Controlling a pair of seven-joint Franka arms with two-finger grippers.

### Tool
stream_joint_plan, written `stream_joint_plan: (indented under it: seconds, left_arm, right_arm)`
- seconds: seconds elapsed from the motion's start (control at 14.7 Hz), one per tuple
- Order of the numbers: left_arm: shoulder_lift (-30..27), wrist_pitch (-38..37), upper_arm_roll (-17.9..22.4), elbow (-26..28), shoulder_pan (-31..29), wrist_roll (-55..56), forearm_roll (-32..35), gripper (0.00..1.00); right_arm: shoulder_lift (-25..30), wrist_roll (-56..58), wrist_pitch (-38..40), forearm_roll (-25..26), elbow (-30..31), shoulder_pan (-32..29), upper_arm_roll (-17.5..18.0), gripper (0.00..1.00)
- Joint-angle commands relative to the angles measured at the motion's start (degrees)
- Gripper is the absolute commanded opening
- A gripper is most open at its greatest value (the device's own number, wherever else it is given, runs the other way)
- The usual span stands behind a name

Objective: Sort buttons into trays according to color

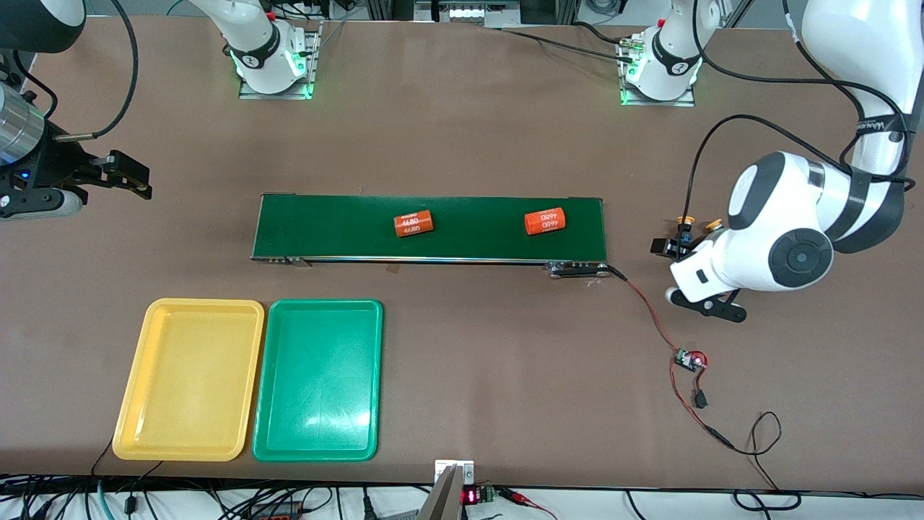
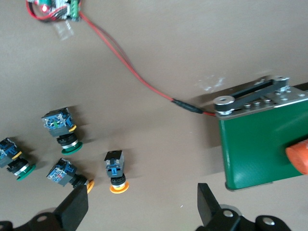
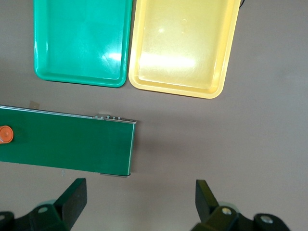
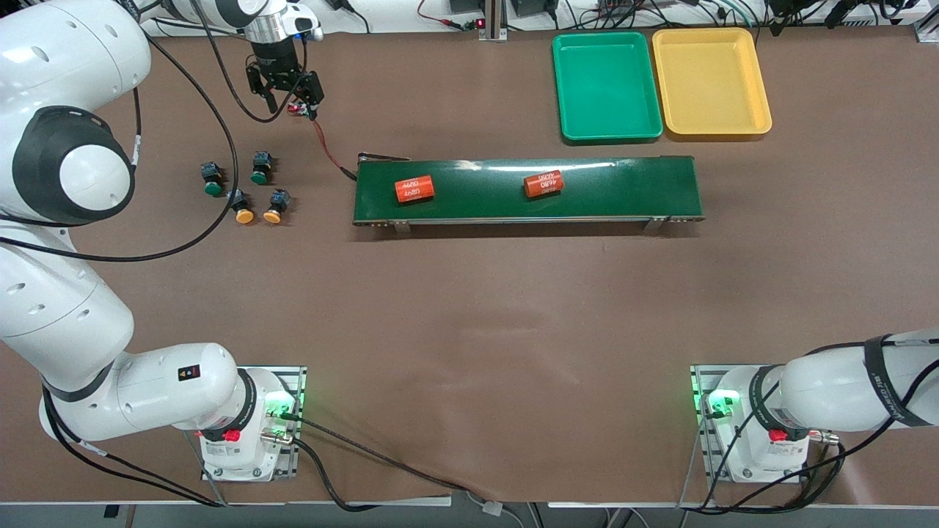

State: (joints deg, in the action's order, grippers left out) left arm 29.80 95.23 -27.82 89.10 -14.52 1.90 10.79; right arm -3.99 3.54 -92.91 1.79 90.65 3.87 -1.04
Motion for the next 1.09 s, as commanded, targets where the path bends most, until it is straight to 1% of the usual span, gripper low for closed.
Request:
stream_joint_plan:
  seconds: [0.0, 0.2, 0.34, 0.48, 0.82, 1.02]
  left_arm:
    - [1.05, -0.66, -0.48, 0.53, -2.97, -0.32, -0.51, 1.00]
    - [1.40, -0.49, -0.48, 2.56, -3.94, -2.07, -0.25, 1.00]
    - [1.93, -0.14, -0.48, 2.48, -4.11, -2.08, 0.10, 1.00]
    - [2.19, 2.49, -0.48, 3.70, -5.69, -1.99, -0.07, 1.00]
    - [1.58, 12.24, -0.57, 13.27, -9.12, -1.99, -0.07, 1.00]
    - [-0.79, 17.96, -0.83, 19.25, -10.09, -1.47, -0.07, 1.00]
  right_arm:
    - [0.12, 1.03, 0.10, -0.38, -0.21, -0.36, 0.16, 1.00]
    - [0.12, 1.03, 0.18, -0.38, -0.21, -0.36, 0.16, 1.00]
    - [0.12, 1.03, 0.18, -0.38, -0.21, -0.44, 0.08, 1.00]
    - [0.12, 1.03, 0.01, -0.38, -0.21, -1.32, -0.10, 1.00]
    - [0.04, 1.03, 0.01, -0.38, -0.13, -1.41, -0.10, 1.00]
    - [-0.66, 1.03, -0.60, -0.81, -0.30, -1.50, -0.10, 1.00]
